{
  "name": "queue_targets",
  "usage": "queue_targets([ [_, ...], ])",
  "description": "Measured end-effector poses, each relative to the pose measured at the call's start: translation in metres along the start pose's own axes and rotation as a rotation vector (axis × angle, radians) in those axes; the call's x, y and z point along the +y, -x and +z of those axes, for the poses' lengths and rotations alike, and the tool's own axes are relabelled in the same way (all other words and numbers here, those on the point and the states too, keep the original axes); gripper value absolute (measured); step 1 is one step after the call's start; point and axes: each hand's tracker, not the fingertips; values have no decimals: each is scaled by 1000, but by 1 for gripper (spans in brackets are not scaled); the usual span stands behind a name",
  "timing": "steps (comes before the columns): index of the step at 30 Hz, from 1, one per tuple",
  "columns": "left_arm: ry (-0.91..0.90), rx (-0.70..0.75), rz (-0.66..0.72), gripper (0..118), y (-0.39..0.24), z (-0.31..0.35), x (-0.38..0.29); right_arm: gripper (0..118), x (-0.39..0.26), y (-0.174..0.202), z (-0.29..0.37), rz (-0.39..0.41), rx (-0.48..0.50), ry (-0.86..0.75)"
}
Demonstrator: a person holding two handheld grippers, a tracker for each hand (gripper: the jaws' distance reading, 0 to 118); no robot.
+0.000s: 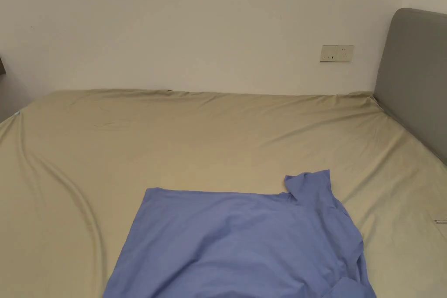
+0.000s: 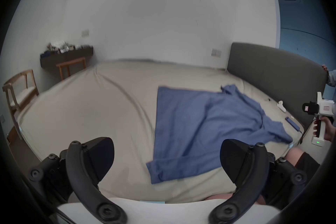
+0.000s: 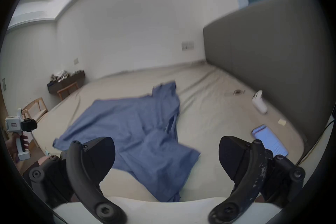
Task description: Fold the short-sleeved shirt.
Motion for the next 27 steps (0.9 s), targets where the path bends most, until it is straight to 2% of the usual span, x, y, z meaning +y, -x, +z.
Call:
queue_targets([
  [1,-40,1,6,115,-6,11,8,118,3,2,16,28,-26,-55],
  [2,-71,-1,17,107,-12,25,15,118,12,14,31,53,-45,-99],
  [3,-102,19,23,85,-18,38,19,112,14,19,44,60,-35,-114],
  [4,-135,35,21,22,-22,49,21,84,13,21,53,65,-42,-115],
  [5,-159,59,10,5,-26,57,21,56,6,24,63,85,-61,-127],
  [6,-152,113,17,1,-31,60,20,39,8,41,66,115,-90,-136],
  [7,-120,224,0,1,-32,61,17,39,4,46,68,141,-127,-128],
  [8,-149,191,9,0,-32,61,14,2,-4,50,68,135,-122,-107],
  [9,-138,70,38,0,-28,59,10,1,-9,46,71,114,-99,-106],
  [10,-112,49,47,0,-28,54,7,1,-8,49,66,75,-49,-73],
  [11,-64,104,22,0,-28,45,3,1,-10,50,65,30,-50,-41],
  [13,-13,95,-50,0,-29,34,-5,1,-16,52,70,45,-73,-59],
  [16,138,72,-9,1,-21,-3,-18,1,-12,51,71,24,-66,-50],
  [17,170,67,15,15,-15,-18,-23,1,-12,52,74,20,-63,-53],
  [18,226,76,48,46,-10,-34,-30,1,-7,52,73,24,-63,-53],
  [19,318,99,48,96,-7,-51,-38,1,-5,53,74,30,-67,-53],
  [20,343,100,50,118,-4,-61,-46,1,-4,53,76,30,-65,-54],
  [22,314,90,21,111,3,-80,-59,1,-1,52,78,25,-62,-54],
  [24,399,155,25,115,7,-98,-70,1,0,52,81,25,-66,-56],
  [25,451,141,37,115,5,-105,-69,1,1,53,83,28,-68,-58],
  [26,466,135,51,112,5,-108,-73,1,2,50,80,29,-72,-56],
  [27,490,135,62,100,4,-110,-77,1,2,49,80,29,-77,-54],
])
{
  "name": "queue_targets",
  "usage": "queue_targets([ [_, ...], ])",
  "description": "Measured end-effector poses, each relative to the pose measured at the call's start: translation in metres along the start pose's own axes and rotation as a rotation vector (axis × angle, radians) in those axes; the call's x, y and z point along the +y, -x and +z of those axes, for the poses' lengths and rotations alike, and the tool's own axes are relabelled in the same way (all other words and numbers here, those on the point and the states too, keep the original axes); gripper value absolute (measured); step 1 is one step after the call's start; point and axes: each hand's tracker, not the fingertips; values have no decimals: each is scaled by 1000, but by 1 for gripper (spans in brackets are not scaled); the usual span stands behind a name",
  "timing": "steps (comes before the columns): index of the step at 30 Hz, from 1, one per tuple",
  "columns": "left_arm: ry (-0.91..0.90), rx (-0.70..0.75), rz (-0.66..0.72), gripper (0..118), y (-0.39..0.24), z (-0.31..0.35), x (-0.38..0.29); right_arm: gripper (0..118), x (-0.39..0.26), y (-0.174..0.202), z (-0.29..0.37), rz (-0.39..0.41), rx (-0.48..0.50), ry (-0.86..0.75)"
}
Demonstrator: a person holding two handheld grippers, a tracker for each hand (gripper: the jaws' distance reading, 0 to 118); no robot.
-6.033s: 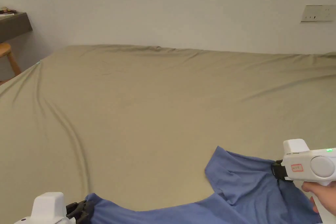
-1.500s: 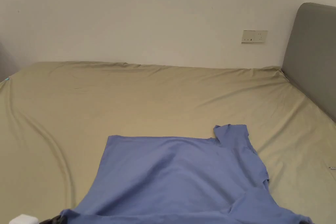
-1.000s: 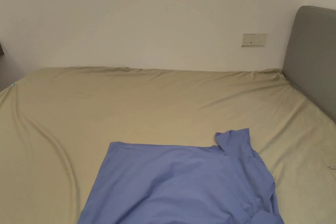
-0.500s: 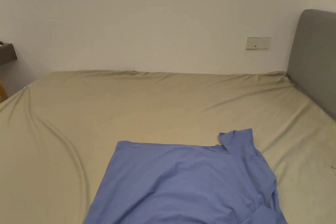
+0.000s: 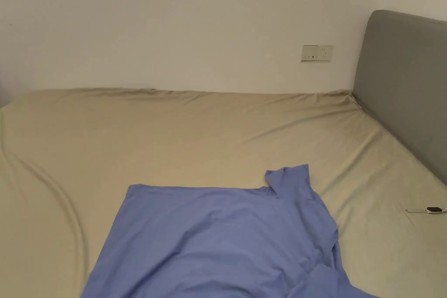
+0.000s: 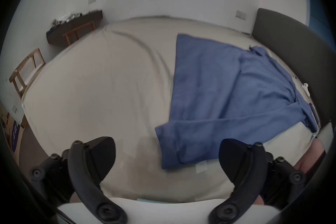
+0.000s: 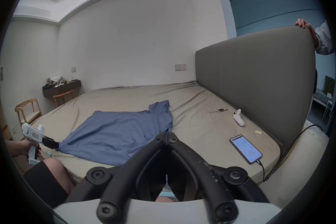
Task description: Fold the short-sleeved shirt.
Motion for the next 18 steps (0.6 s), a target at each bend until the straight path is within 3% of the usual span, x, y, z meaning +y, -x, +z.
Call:
queue_targets([
  [2,-9,1,-18,44,1,-6,-9,1,-1,0,0,-4,-5,10],
  [4,-58,-56,-50,7,-4,1,-15,1,-4,-4,-5,-3,-13,24],
  [10,-58,-92,24,6,-3,13,-9,1,-8,-6,-21,-19,8,86],
  [12,-135,-84,1,6,3,27,-5,1,-7,-6,-31,18,29,125],
  [14,-161,-121,28,6,2,44,0,1,-9,-5,-45,81,49,192],
  [18,-184,-130,-14,6,-2,59,10,5,-23,-14,-88,76,122,380],
])
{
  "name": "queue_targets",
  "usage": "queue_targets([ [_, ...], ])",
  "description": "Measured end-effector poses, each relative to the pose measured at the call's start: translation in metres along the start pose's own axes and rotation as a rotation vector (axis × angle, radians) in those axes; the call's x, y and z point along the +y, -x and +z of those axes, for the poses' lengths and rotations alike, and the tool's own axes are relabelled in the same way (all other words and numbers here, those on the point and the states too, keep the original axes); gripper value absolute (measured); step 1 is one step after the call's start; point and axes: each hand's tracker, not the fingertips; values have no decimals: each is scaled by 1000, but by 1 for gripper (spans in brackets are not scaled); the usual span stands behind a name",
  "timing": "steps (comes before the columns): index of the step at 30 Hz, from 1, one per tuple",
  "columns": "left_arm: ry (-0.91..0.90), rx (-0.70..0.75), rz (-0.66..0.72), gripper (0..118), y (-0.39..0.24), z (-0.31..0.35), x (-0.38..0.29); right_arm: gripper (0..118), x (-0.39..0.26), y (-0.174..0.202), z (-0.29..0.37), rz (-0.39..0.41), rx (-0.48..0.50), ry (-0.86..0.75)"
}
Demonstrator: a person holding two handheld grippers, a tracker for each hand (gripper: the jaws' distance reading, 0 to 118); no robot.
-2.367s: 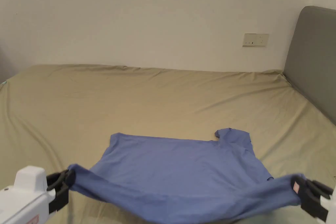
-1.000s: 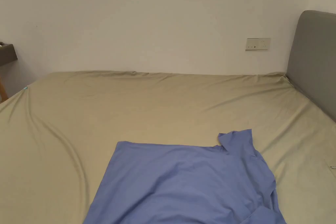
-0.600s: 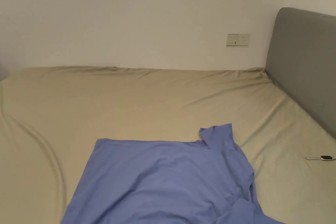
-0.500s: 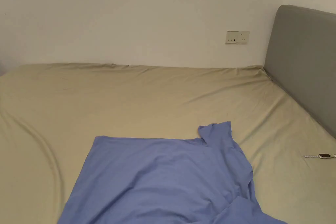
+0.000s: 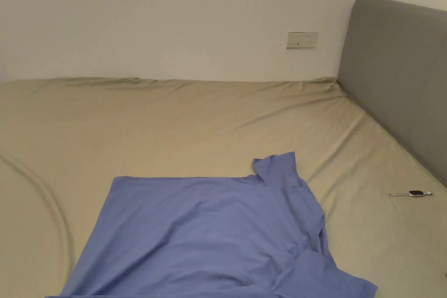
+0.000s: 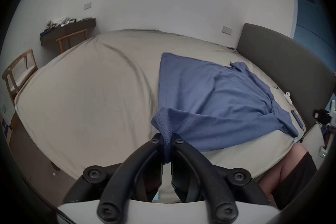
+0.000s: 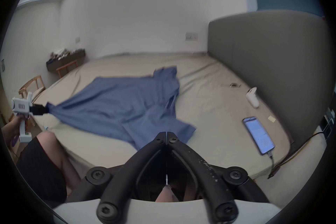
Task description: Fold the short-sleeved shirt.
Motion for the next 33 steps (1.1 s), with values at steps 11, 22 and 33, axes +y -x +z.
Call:
queue_targets([
  [11,45,-2,-2,6,-1,-7,-2,98,-24,-26,-107,-2,33,283],
  [22,5,-22,9,6,0,9,-1,11,-14,-21,-67,-29,110,178],
  [33,-90,-23,0,6,-2,95,-17,10,-20,-22,27,-136,109,30],
])
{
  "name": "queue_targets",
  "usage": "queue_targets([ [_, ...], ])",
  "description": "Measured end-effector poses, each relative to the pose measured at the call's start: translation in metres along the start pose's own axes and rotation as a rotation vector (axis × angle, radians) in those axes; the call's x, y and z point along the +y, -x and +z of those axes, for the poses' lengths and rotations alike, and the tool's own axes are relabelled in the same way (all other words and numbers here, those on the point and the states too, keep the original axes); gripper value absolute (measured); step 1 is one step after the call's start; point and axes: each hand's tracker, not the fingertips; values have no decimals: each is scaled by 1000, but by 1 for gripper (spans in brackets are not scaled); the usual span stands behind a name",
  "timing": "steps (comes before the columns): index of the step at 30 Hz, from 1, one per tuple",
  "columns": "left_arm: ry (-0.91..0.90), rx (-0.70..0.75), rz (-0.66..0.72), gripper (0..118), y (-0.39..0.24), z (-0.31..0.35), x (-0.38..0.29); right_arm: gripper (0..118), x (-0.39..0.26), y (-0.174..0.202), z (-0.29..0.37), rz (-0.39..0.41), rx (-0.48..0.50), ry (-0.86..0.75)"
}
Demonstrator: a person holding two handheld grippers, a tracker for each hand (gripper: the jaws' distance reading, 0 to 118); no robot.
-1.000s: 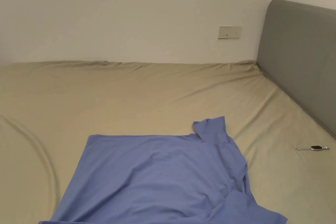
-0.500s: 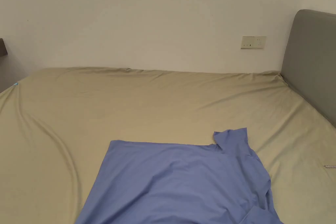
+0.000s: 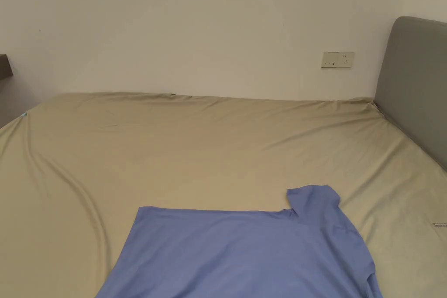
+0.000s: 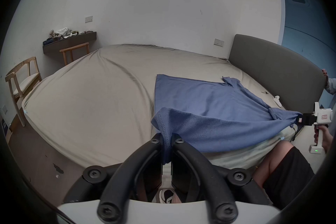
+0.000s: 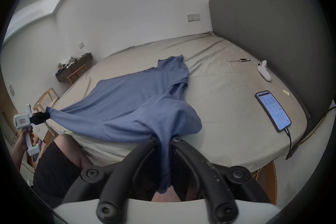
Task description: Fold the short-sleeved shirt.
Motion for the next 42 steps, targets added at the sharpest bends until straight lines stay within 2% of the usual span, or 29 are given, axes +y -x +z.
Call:
queue_targets([
  [3,5,-8,-14,6,-4,-7,1,10,9,7,-4,12,2,-11],
  [8,-8,16,-23,6,-5,-43,30,10,54,-3,-39,12,9,-56],
  [12,-13,43,-21,6,1,-94,69,10,94,-14,-92,-26,9,-52],
  [17,85,85,-40,6,0,-169,93,10,125,-18,-167,-53,-5,21],
  [20,124,84,-29,6,0,-203,88,10,127,-20,-204,-30,-70,76],
  [24,183,124,-8,6,-6,-226,71,10,117,-23,-238,-37,-141,136],
  [27,219,150,-28,8,-7,-233,59,11,112,-27,-247,-45,-155,149],
  [28,224,158,-25,19,-6,-233,58,18,110,-26,-245,-56,-155,143],
  [29,222,173,-12,42,-3,-232,58,37,110,-27,-243,-70,-173,139],
  [30,204,189,4,76,-1,-230,60,71,111,-28,-241,-80,-202,130],
  [31,138,207,22,115,0,-224,61,113,111,-31,-230,-67,-214,102],
  [32,25,184,47,118,3,-209,65,118,110,-28,-216,-85,-177,8],
  [33,-84,120,65,115,5,-189,72,111,109,-30,-195,-98,-136,-139],
  [34,-121,110,80,115,7,-175,77,108,108,-31,-175,-122,-133,-193],
  [35,-139,92,78,116,5,-157,83,110,107,-30,-150,-108,-140,-235],
  [36,-140,80,41,116,5,-137,86,112,109,-7,-124,-83,-105,-297],
  [37,-149,87,21,116,2,-119,85,118,106,1,-102,-47,-77,-340],
  [39,-161,46,-31,112,-7,-76,80,118,92,21,-52,68,-89,-397],
  [41,-237,46,-95,97,-14,-38,65,118,74,28,-26,152,-88,-397],
  [42,-284,81,-155,81,-19,-21,54,110,63,34,-16,174,-103,-398],
])
